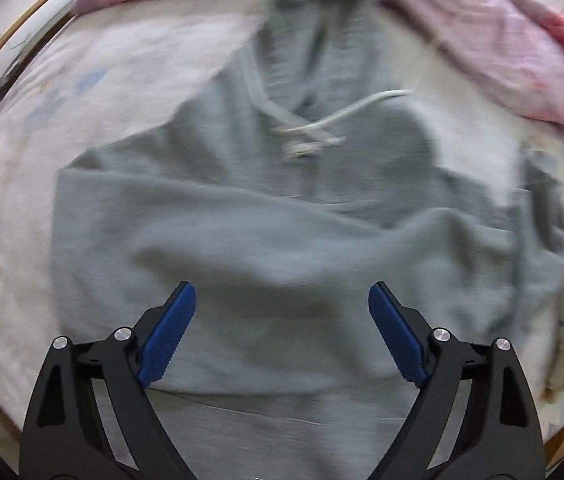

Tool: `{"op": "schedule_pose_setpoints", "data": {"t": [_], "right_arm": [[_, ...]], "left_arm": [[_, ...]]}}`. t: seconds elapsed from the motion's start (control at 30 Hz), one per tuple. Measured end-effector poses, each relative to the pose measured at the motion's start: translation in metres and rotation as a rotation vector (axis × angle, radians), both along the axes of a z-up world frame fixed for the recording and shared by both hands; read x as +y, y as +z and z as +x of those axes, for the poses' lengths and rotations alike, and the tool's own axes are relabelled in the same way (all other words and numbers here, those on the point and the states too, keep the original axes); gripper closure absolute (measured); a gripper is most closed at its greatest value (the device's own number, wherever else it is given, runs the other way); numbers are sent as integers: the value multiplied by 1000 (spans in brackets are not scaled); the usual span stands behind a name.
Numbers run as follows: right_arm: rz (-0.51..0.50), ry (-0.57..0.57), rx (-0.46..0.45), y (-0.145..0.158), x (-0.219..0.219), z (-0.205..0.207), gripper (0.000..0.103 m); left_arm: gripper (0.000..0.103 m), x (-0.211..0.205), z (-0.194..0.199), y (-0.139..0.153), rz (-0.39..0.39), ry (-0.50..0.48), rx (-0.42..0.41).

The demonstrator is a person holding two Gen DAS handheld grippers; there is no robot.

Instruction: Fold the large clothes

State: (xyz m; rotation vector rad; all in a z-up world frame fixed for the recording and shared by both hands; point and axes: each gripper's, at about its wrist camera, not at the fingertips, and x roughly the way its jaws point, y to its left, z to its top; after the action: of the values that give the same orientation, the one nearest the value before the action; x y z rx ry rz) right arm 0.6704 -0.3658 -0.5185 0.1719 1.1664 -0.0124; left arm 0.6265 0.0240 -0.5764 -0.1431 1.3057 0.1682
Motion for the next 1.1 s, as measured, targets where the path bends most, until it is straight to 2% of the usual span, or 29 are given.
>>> {"op": "schedule_pose_setpoints", "data": {"t": [0.03, 0.07, 0.2, 0.3, 0.37, 0.47, 0.57, 0.63, 0.7, 0.77, 0.8, 0.83, 0.93, 1.03, 1.1], "right_arm": [[-29, -12, 9, -6, -3, 11, 68], [-46, -22, 18, -11, -6, 16, 67], [-100, -108, 71, -42, -24, 47, 68], [-86, -67, 65, -55, -18, 66, 66], [-160, -7, 61, -60, -6, 80, 66], [-219, -33, 65, -69, -9, 97, 66], [-219, -51, 113, -85, -18, 112, 69], [-275, -45, 171, -101, -18, 122, 69], [-281, -28, 229, -114, -17, 127, 70], [-216, -22, 267, -124, -21, 127, 83], [-170, -36, 265, -124, -26, 125, 99], [-149, -47, 252, -121, -29, 122, 102], [-104, -24, 144, -92, -30, 105, 102], [-70, -5, 18, -50, -26, 76, 102], [-26, -8, -34, -28, -26, 57, 102]], "left_arm": [[14, 10, 1, -6, 11, 23, 23], [14, 16, 1, -11, 16, 34, 37], [14, 29, 1, -31, 16, 27, 108], [14, 30, -1, -45, 18, -2, 151], [15, 32, -4, -49, 3, -2, 157], [15, 40, -8, -56, -39, 18, 173], [15, 46, -8, -59, -54, 20, 168], [15, 46, -8, -59, -52, 12, 162], [15, 47, -10, -58, -57, 11, 158], [14, 48, -11, -57, -65, 13, 155], [14, 46, -10, -56, -69, 16, 154], [14, 47, -11, -54, -78, 19, 152], [14, 42, -20, -48, -111, 30, 128], [14, 38, -25, -27, -156, 11, 82], [14, 37, -29, -15, -150, -12, 66]]}}
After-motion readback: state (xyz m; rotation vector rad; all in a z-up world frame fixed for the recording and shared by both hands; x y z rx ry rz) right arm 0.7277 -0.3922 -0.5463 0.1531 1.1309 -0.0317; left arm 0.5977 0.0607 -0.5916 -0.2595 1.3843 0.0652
